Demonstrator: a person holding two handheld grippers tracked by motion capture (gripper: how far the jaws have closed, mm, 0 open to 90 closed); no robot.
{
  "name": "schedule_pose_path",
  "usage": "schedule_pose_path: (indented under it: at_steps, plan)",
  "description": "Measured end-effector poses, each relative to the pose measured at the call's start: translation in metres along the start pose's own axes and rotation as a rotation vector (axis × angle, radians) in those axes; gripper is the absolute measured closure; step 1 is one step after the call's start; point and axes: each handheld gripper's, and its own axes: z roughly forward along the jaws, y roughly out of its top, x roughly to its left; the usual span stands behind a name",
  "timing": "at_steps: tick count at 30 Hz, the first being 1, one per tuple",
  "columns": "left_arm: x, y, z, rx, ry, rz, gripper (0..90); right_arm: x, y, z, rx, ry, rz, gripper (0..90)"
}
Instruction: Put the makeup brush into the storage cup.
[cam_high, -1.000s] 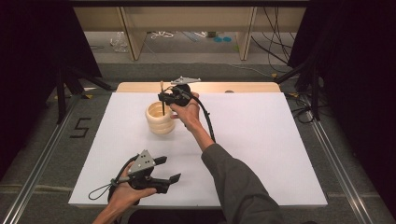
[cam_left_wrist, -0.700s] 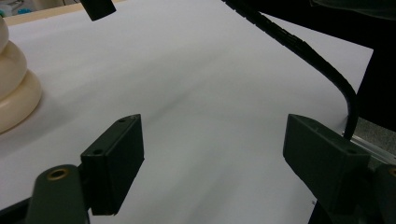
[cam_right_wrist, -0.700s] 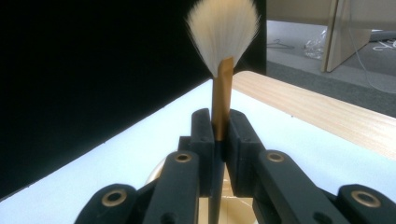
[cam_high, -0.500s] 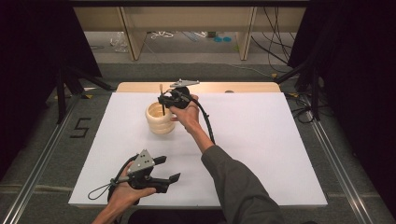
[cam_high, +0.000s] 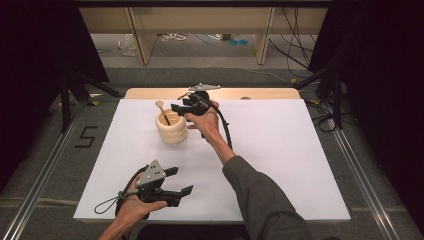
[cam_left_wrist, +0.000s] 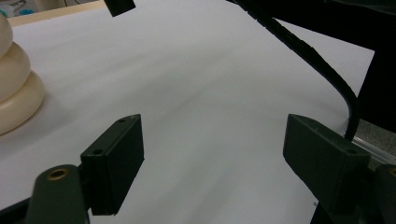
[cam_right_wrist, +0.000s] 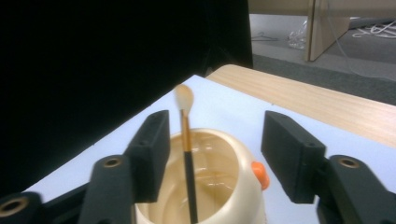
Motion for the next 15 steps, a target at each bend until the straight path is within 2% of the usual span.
schedule_pose_path:
  at_steps: [3,4,5,7,8,10,11,12,15]
  plan:
    - [0.001,0.000,0.000,-0.003,-0.001,0.005,20.4,0.003,0.003,-0.009,0.009,-0.005,-0.018,35.2]
    - [0.001,0.001,0.000,-0.002,0.000,0.011,20.4,0.003,0.003,-0.010,0.001,-0.012,-0.040,34.1]
    - [0.001,0.001,-0.001,-0.002,0.002,0.008,20.4,0.004,0.005,-0.014,0.005,-0.008,-0.038,33.4]
    - [0.000,0.000,-0.001,-0.004,0.006,-0.011,20.4,0.005,0.006,-0.023,-0.017,-0.013,-0.067,31.3]
    - [0.001,0.000,0.000,-0.008,-0.001,-0.013,20.4,0.005,0.006,-0.026,-0.016,-0.008,-0.060,30.1]
    - [0.001,0.001,-0.001,-0.007,0.005,0.007,20.4,0.005,0.005,-0.033,-0.012,-0.017,-0.058,27.1]
    - [0.001,0.001,-0.001,-0.007,0.005,0.001,20.4,0.004,0.005,-0.037,-0.017,-0.027,-0.074,26.2]
    - [0.000,0.001,-0.001,-0.009,0.009,-0.015,20.3,0.004,0.006,-0.041,-0.015,-0.021,-0.069,25.5]
    - [0.001,0.001,-0.001,-0.013,0.013,-0.017,20.3,0.003,0.007,-0.054,-0.027,-0.033,-0.089,23.8]
